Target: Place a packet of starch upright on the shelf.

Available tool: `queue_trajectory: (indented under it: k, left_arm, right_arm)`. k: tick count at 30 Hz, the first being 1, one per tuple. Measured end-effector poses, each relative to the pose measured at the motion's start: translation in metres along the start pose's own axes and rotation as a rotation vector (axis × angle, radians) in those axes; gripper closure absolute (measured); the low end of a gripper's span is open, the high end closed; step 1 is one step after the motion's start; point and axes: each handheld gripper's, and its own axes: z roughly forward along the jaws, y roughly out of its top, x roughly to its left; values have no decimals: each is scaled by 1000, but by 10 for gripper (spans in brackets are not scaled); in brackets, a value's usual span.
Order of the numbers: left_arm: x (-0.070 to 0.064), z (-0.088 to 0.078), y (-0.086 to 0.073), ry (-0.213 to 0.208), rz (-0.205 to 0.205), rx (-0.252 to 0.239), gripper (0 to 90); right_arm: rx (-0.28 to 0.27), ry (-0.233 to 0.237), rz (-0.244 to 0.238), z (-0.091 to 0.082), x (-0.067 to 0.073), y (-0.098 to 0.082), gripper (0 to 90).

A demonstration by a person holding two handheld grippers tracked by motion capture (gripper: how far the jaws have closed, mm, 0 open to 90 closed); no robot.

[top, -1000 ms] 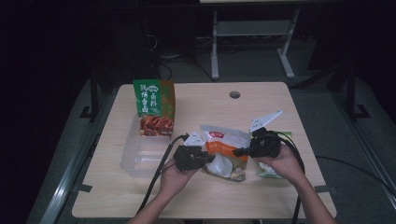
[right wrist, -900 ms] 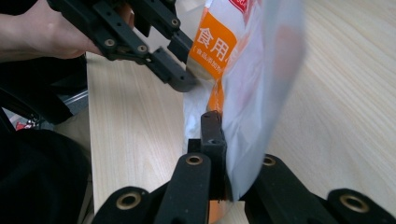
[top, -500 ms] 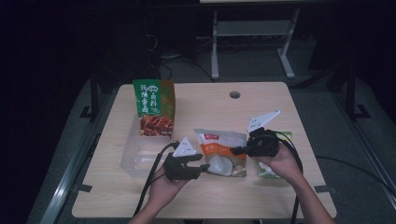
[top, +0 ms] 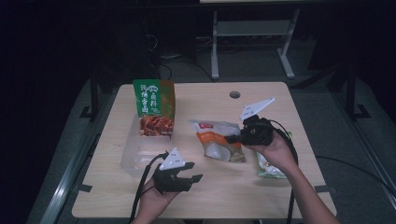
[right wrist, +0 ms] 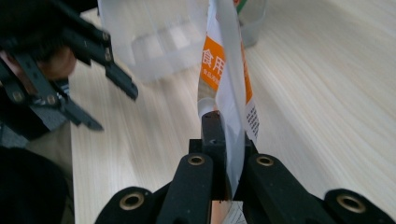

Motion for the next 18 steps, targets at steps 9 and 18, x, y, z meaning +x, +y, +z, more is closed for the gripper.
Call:
queue_trajectory:
  k: [9, 18]
  left_arm:
    - [-3, -1, -11, 4, 21, 2, 441]
    - [-10, 0, -19, 4, 44, 6, 396]
  right_arm:
    - [-20, 26, -8, 3, 2, 27, 900]
    - [-37, 47, -60, 11, 11, 60, 900]
